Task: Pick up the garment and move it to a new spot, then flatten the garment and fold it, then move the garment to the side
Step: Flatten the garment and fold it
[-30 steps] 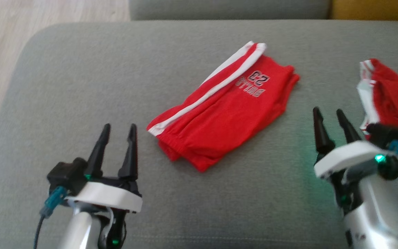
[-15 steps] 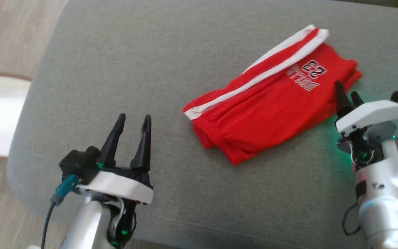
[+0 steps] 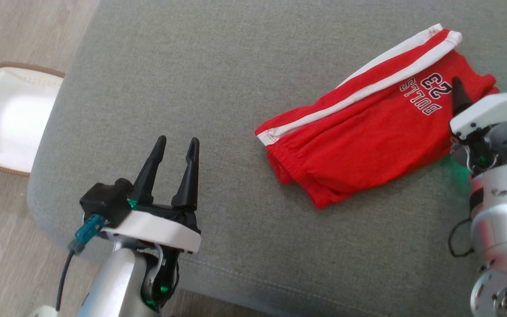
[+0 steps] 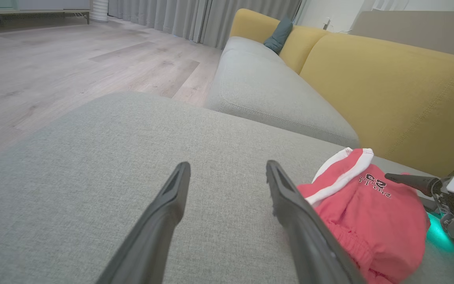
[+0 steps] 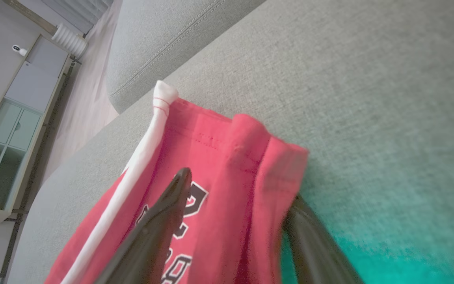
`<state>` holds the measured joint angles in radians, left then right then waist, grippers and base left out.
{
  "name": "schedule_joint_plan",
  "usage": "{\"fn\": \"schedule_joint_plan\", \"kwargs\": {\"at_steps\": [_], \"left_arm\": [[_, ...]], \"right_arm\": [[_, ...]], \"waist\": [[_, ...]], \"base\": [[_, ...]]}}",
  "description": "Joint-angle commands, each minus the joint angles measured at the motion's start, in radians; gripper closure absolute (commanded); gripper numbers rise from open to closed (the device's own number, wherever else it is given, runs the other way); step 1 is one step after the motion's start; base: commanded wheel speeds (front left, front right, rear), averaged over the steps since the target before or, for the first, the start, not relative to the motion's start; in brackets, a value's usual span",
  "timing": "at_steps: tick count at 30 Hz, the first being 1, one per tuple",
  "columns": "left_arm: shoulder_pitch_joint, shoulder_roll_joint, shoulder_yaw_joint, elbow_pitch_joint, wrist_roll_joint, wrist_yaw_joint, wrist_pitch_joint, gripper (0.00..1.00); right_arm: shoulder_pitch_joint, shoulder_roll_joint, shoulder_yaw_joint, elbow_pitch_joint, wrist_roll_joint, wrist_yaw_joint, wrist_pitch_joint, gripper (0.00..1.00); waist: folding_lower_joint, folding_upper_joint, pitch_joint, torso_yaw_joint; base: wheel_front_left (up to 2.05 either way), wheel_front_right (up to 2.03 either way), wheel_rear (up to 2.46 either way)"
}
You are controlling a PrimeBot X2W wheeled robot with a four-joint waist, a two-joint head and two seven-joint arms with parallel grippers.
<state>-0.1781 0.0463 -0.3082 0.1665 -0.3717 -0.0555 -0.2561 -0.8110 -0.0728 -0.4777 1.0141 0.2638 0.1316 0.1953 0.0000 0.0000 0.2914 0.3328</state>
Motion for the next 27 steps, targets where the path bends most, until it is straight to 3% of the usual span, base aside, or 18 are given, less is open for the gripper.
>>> {"fn": "schedule_joint_plan", "kwargs": {"at_steps": [1,6,7,8,14,27], "left_arm": [[-0.035,0.004,0.031,-0.031,-0.007,0.004,-0.006,0.00],[-0.045,0.004,0.029,-0.031,-0.014,0.007,-0.006,0.00],[-0.047,0.004,0.028,-0.031,-0.016,0.008,-0.006,0.00],[-0.049,0.004,0.028,-0.030,-0.017,0.009,-0.006,0.00],[-0.055,0.004,0.037,-0.026,-0.018,0.008,-0.006,0.00],[-0.036,0.004,0.067,-0.016,0.018,-0.002,-0.006,0.00]], "right_arm": [[-0.015,0.022,0.007,0.021,-0.021,-0.001,0.021,0.00],[-0.070,0.022,-0.027,0.066,-0.091,-0.001,0.043,0.00],[-0.080,0.022,-0.031,0.075,-0.099,-0.001,0.048,0.24],[-0.092,0.022,-0.031,0.082,-0.104,-0.001,0.051,1.00],[-0.141,0.022,-0.004,0.091,-0.059,-0.001,-0.005,1.00],[0.000,0.023,0.120,-0.017,0.255,-0.001,-0.137,1.00]], "waist": [[0.0000,0.0000,0.008,0.005],[0.0000,0.0000,0.022,0.006],[0.0000,0.0000,0.023,0.004],[0.0000,0.0000,0.024,0.001],[0.0000,0.0000,0.019,-0.045],[0.0000,0.0000,-0.059,-0.201]], "base": [[0.00,0.00,0.00],[0.00,0.00,0.00],[0.00,0.00,0.00],[0.00,0.00,0.00],[0.00,0.00,0.00],[0.00,0.00,0.00]]}}
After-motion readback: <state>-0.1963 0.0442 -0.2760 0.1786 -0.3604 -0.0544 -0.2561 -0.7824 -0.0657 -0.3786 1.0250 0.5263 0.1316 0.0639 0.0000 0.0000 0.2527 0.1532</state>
